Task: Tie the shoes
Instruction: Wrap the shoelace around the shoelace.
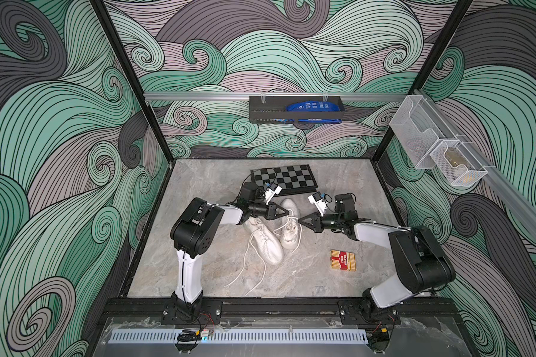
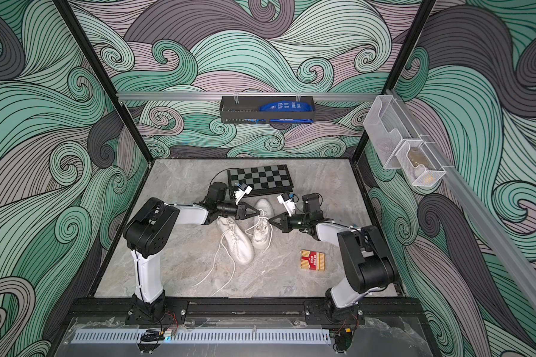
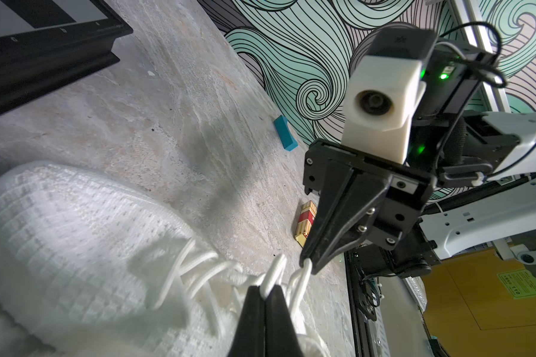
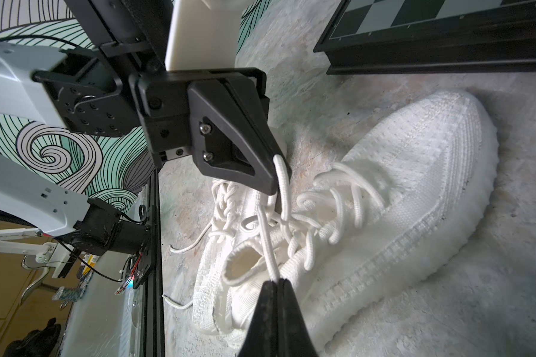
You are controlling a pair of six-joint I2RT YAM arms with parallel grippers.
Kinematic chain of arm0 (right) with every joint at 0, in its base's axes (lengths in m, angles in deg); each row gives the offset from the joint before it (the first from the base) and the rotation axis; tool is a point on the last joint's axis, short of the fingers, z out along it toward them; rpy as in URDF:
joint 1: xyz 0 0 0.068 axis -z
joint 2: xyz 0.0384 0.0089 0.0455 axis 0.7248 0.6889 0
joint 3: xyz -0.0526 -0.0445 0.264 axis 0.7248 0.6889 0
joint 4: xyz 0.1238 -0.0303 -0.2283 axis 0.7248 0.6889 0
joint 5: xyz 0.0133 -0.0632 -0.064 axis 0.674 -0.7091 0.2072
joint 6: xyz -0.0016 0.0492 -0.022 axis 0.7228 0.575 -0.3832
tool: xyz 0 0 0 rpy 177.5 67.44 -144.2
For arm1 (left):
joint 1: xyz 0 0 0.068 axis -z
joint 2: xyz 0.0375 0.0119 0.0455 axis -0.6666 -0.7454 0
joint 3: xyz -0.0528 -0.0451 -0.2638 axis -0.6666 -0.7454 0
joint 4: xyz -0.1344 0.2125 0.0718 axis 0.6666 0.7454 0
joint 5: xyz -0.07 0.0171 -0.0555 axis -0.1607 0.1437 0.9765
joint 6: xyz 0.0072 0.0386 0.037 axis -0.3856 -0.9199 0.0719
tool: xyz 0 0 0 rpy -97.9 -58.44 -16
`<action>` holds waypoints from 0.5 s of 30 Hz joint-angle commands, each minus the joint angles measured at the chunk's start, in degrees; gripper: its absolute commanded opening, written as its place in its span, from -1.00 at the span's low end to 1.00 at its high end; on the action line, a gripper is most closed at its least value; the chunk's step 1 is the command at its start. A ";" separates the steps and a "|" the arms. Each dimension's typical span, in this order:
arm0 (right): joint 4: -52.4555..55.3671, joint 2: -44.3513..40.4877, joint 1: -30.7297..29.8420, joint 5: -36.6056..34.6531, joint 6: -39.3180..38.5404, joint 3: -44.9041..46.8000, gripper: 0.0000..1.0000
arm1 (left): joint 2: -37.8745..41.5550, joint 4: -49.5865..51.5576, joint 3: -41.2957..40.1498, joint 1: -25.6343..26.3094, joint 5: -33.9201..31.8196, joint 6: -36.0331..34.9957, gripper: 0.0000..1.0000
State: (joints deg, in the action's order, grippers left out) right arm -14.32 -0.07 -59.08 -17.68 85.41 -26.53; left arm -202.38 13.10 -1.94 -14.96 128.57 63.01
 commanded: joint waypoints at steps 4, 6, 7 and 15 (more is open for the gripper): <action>0.24 -0.94 -2.65 -2.77 4.82 1.20 -0.95 | 4.90 -2.99 -2.24 -0.31 -0.14 1.53 -1.00; 0.20 -0.26 -3.67 -3.73 5.91 1.51 -0.98 | 6.21 -4.69 -4.22 -0.26 0.24 3.16 -1.00; 0.24 0.10 -3.97 -4.38 6.50 1.69 -0.99 | 6.91 -6.18 -5.51 -0.30 0.45 4.62 -1.00; 3.10 -0.09 -4.08 -8.66 8.87 0.25 -1.00 | 12.07 -15.62 -19.20 1.78 -0.11 11.89 -1.00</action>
State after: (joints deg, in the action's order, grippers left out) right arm -13.23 0.07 -63.14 -23.48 92.95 -25.18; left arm -191.98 1.56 -19.25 -14.23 128.35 72.11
